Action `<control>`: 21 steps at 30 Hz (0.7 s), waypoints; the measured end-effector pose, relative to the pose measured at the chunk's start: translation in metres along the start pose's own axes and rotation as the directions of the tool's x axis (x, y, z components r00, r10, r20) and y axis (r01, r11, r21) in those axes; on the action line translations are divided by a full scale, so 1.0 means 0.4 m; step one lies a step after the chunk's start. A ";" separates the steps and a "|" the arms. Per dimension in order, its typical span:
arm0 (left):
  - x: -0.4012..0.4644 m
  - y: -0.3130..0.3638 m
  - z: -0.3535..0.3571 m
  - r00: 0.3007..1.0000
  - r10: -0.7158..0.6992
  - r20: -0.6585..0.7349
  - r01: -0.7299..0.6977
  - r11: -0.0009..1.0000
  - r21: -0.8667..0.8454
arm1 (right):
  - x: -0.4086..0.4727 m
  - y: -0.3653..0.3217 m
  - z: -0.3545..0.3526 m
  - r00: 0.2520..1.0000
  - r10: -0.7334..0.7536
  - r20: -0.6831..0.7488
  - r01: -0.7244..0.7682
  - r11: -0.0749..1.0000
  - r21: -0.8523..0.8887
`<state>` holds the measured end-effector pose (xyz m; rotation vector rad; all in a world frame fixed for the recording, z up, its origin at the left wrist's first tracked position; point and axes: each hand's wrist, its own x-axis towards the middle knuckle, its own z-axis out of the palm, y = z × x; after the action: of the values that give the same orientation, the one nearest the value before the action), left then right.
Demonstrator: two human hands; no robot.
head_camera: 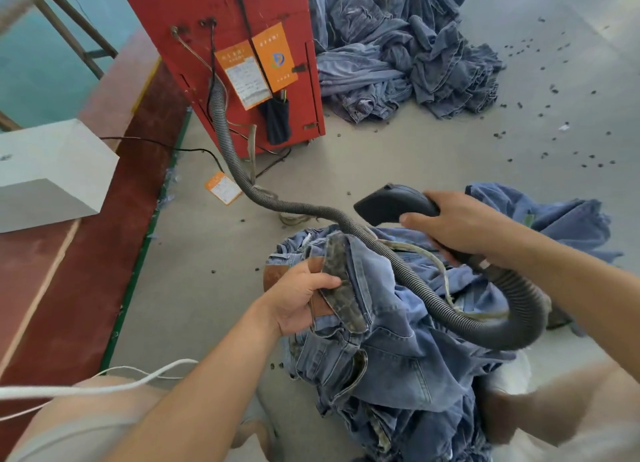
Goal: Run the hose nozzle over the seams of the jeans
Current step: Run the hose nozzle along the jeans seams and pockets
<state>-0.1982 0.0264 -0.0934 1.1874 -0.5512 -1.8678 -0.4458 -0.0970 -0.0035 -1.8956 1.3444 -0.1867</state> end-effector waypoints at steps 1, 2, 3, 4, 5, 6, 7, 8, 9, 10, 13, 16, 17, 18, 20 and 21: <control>0.002 0.007 -0.010 1.000 0.015 -0.021 -0.015 1.000 -0.024 | -0.011 0.008 -0.013 0.998 -0.027 0.062 0.027 1.000 0.010; 0.004 0.013 -0.018 0.999 0.025 -0.028 -0.027 0.998 -0.048 | -0.026 0.008 -0.015 0.991 -0.059 0.124 0.059 0.998 0.008; 0.004 0.016 -0.023 0.999 0.029 -0.025 -0.031 0.997 -0.071 | -0.039 0.005 -0.006 0.980 -0.083 0.180 0.086 0.996 -0.008; 0.004 0.015 -0.024 0.999 0.027 -0.019 -0.029 0.995 -0.091 | -0.044 -0.002 0.011 0.970 -0.098 0.222 0.110 0.993 -0.044; 0.005 0.012 -0.025 1.000 0.022 -0.007 -0.022 0.994 -0.107 | -0.041 -0.009 0.033 0.967 -0.109 0.231 0.133 0.987 -0.089; 0.007 0.009 -0.023 1.000 0.013 0.011 -0.011 0.993 -0.121 | -0.033 -0.017 0.054 0.973 -0.118 0.199 0.147 0.980 -0.135; 0.008 0.008 -0.022 1.000 0.005 0.028 -0.001 0.991 -0.134 | -0.022 -0.023 0.070 0.983 -0.119 0.137 0.142 0.974 -0.174; 0.008 0.008 -0.022 0.999 0.000 0.042 0.006 0.989 -0.150 | -0.015 -0.027 0.074 0.993 -0.102 0.059 0.112 0.974 -0.196; 0.008 0.009 -0.024 0.999 -0.004 0.047 0.012 0.984 -0.175 | -0.009 -0.027 0.066 0.997 -0.081 -0.015 0.076 0.978 -0.192; 0.007 0.014 -0.028 0.999 -0.008 0.040 0.016 0.977 -0.212 | -0.009 -0.023 0.049 0.997 -0.056 -0.055 0.046 0.987 -0.155; 0.013 0.030 -0.042 0.999 -0.010 -0.033 -0.001 0.952 -0.307 | -0.040 -0.002 -0.009 0.993 -0.066 0.097 0.072 0.996 -0.056; 0.014 0.040 -0.032 0.999 -0.006 -0.050 -0.010 0.950 -0.313 | -0.070 -0.011 0.010 0.941 -0.108 0.320 0.150 0.983 -0.107; 0.015 0.038 -0.029 0.998 -0.010 -0.054 -0.008 0.951 -0.309 | -0.068 -0.017 0.031 0.936 -0.127 0.328 0.188 0.969 -0.162; 0.017 0.034 -0.028 0.998 -0.022 -0.051 0.005 0.954 -0.301 | -0.058 -0.021 0.054 0.947 -0.147 0.286 0.212 0.954 -0.211; 0.018 0.028 -0.025 0.999 -0.052 -0.012 0.046 0.955 -0.293 | -0.031 -0.024 0.078 0.985 -0.136 0.103 0.159 0.953 -0.257; 0.015 0.029 -0.027 0.998 -0.058 0.020 0.061 0.957 -0.282 | -0.019 -0.022 0.073 0.995 -0.103 0.016 0.104 0.967 -0.231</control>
<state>-0.1853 0.0157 -0.0930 1.0123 -0.2447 -1.9300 -0.4272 -0.0745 -0.0150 -2.1625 1.3120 -0.0809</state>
